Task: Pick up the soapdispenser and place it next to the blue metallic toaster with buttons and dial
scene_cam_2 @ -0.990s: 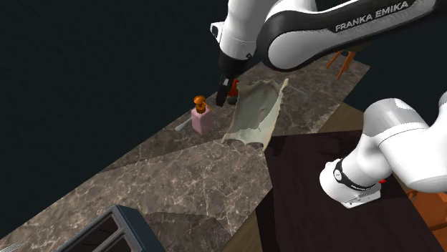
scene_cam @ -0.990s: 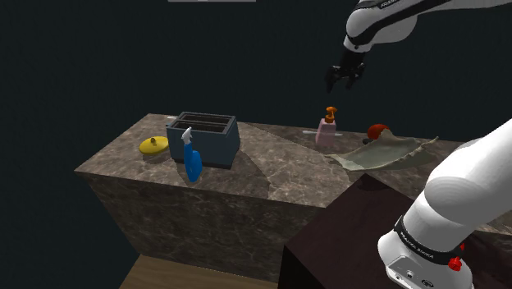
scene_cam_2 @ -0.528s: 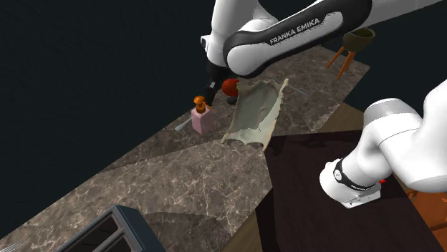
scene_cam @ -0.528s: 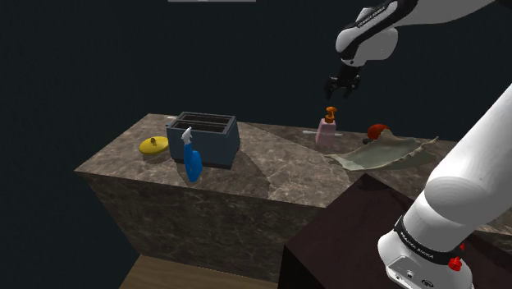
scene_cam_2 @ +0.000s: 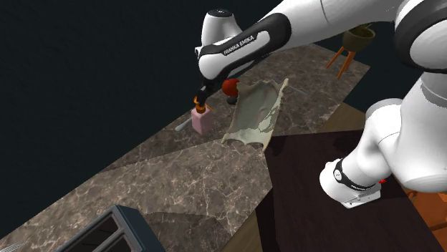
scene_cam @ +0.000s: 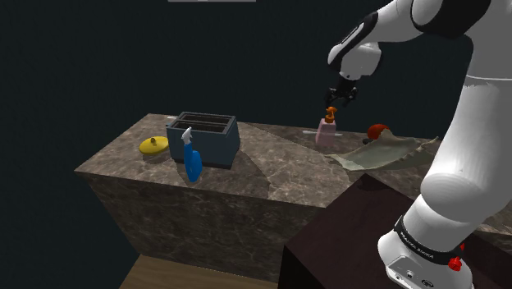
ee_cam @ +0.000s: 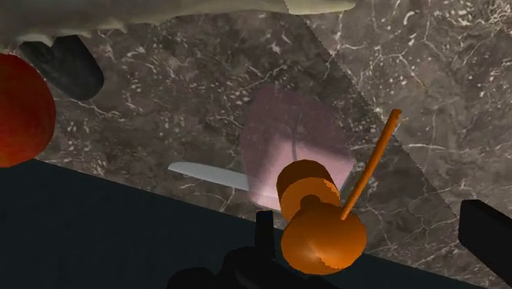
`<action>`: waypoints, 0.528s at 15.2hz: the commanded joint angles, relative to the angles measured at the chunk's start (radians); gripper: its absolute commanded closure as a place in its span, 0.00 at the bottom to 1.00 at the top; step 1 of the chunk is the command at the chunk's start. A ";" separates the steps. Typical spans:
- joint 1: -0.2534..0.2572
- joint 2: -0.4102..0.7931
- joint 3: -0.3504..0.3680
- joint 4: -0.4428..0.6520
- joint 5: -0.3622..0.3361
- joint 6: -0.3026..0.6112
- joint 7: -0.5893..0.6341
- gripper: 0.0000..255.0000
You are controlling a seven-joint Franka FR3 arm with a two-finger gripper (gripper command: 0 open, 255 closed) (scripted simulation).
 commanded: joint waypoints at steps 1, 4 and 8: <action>-0.036 0.086 0.016 0.064 0.066 0.002 -0.044 0.00; -0.047 0.119 0.033 0.068 0.092 0.027 -0.060 0.00; -0.061 0.165 0.053 0.077 0.126 0.060 -0.082 0.00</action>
